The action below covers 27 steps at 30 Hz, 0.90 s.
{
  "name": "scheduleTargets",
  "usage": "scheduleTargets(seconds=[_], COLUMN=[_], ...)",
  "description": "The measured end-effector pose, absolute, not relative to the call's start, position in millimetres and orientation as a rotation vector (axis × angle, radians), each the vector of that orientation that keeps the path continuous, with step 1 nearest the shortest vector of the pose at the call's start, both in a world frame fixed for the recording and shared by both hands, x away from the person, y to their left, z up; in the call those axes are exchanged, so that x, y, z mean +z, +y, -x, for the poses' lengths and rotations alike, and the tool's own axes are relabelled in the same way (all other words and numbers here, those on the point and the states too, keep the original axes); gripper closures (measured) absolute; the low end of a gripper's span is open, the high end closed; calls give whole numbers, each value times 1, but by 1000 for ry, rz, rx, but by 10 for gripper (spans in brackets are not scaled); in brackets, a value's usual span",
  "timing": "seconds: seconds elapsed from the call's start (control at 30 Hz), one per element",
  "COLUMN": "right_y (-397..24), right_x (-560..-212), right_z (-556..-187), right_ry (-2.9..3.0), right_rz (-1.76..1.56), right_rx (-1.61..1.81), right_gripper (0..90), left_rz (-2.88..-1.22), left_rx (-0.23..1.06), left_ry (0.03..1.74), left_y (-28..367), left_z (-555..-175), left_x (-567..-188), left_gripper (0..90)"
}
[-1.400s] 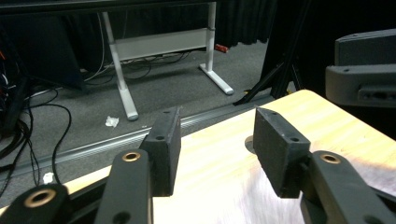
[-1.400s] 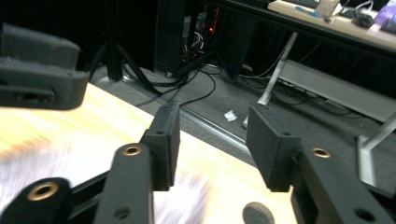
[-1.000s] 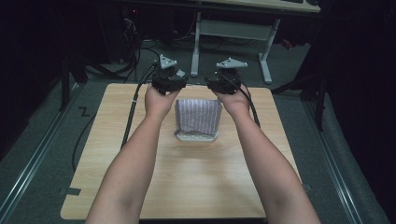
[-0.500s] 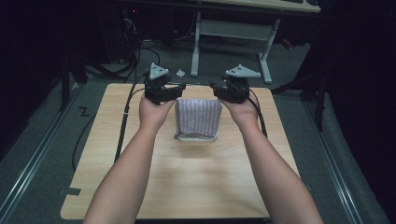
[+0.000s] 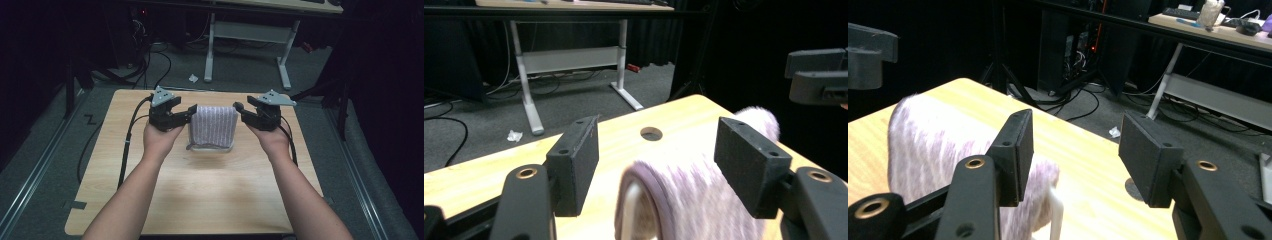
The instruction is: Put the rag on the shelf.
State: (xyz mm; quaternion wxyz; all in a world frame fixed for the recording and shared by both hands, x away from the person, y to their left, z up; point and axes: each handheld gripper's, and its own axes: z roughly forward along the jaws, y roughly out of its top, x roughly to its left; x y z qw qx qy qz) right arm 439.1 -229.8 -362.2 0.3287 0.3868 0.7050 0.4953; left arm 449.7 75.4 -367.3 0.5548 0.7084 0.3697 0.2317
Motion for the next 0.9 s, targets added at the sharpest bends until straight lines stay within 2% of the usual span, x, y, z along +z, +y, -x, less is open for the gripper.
scheduleTargets(seconds=[0.3,0.7,0.9], right_y=[-242,-248,-246], right_x=[-373,-380,-396], right_z=[-413,-390,-381], right_ry=[1855,1861,1917], right_rz=[-984,-954,-958], right_rx=[1263,1266,1237], right_gripper=[460,461,454], left_rz=[-1692,-1725,-1786], left_rx=[551,527,499], left_ry=[854,852,844], left_y=[87,91,90], left_z=[-421,-403,-397], left_x=[-384,-405,-428], left_gripper=[335,317,299])
